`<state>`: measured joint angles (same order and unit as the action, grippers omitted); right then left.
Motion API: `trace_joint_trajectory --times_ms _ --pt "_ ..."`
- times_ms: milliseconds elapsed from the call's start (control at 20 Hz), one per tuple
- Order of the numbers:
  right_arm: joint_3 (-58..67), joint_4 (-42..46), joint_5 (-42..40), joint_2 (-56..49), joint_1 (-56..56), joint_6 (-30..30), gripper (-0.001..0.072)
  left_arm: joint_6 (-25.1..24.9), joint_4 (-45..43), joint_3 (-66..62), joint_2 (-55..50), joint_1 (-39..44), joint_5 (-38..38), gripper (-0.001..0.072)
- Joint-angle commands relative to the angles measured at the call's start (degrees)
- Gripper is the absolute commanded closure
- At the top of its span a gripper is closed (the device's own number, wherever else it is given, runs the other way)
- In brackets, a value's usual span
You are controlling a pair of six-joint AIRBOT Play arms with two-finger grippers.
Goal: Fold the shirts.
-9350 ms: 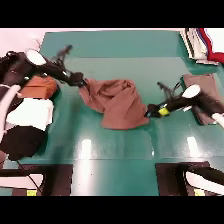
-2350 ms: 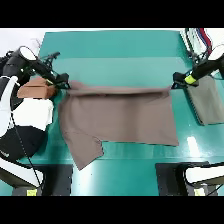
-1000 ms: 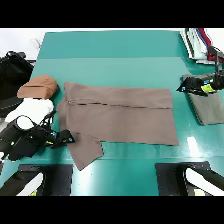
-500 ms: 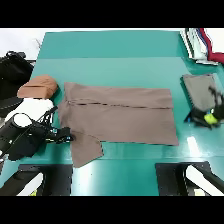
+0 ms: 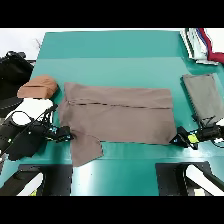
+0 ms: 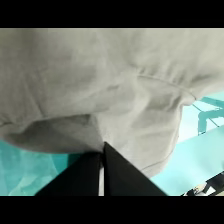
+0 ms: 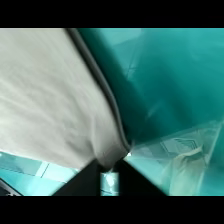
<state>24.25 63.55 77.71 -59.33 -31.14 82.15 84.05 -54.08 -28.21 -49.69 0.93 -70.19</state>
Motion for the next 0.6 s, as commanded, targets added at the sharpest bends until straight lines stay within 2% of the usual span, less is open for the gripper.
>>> trace_joint_trajectory --times_ms 0,150,300,450,550 --pt "-0.1 0.2 -0.8 -0.1 3.6 -0.2 0.0695 -0.5 -2.2 -1.0 1.3 0.0 -4.3 0.0685" --pt "5.1 12.6 5.8 4.0 5.4 3.1 0.0695 4.2 -7.4 -1.0 11.1 0.0 -10.2 0.0684" --pt "9.8 23.1 11.8 12.5 6.6 4.1 0.0695 8.8 -5.6 -1.0 20.9 0.0 -17.0 0.0684" --pt "12.5 21.2 11.7 18.9 6.9 4.9 0.0696 10.6 -2.7 -2.3 23.8 0.0 -16.6 0.0684" --pt "16.1 18.4 9.5 18.4 8.6 5.1 0.0696 9.2 -2.8 -5.3 20.5 0.0 -11.5 0.0684"
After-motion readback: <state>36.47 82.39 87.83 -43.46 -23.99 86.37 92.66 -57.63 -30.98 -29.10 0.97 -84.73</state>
